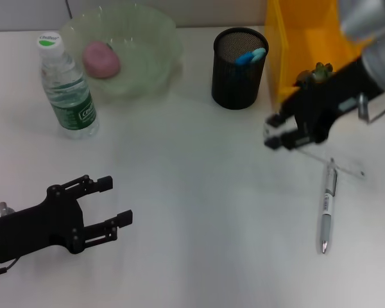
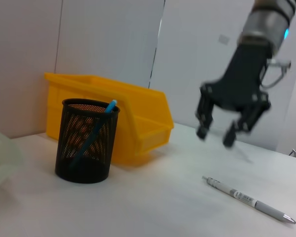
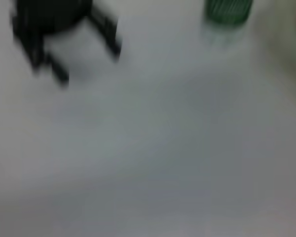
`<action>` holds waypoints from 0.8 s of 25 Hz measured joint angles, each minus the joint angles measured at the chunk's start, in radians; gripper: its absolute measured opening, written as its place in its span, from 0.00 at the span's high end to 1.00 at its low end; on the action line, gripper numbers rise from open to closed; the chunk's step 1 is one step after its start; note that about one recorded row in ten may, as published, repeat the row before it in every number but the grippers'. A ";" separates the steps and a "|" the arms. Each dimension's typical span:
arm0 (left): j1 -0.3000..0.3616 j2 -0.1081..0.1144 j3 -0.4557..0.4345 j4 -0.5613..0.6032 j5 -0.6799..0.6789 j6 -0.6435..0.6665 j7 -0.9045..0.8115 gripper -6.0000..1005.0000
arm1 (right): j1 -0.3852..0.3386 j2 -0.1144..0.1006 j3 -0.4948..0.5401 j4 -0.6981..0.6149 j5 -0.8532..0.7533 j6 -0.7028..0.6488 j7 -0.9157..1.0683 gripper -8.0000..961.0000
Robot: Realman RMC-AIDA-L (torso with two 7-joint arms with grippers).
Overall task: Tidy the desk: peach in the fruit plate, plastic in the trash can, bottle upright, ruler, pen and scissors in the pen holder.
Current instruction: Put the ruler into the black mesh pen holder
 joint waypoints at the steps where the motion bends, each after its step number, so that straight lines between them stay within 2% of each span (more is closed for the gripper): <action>1: -0.002 -0.002 0.000 0.000 0.000 0.000 0.000 0.22 | 0.004 -0.004 0.031 -0.006 0.025 -0.012 0.005 0.60; 4: -0.003 -0.002 0.000 0.000 0.000 0.000 0.000 0.22 | 0.013 -0.021 0.145 -0.016 0.133 -0.025 0.031 0.60; 8: -0.004 -0.003 0.000 0.000 0.001 0.000 0.000 0.22 | 0.011 -0.032 0.224 -0.011 0.251 0.022 0.070 0.60; 16: -0.011 -0.006 0.000 0.000 0.001 -0.002 0.000 0.22 | -0.039 -0.031 0.243 0.051 0.547 0.173 0.076 0.60; 20: -0.013 -0.008 0.002 0.000 0.004 -0.001 0.002 0.22 | -0.041 -0.027 0.237 0.118 0.624 0.274 0.056 0.60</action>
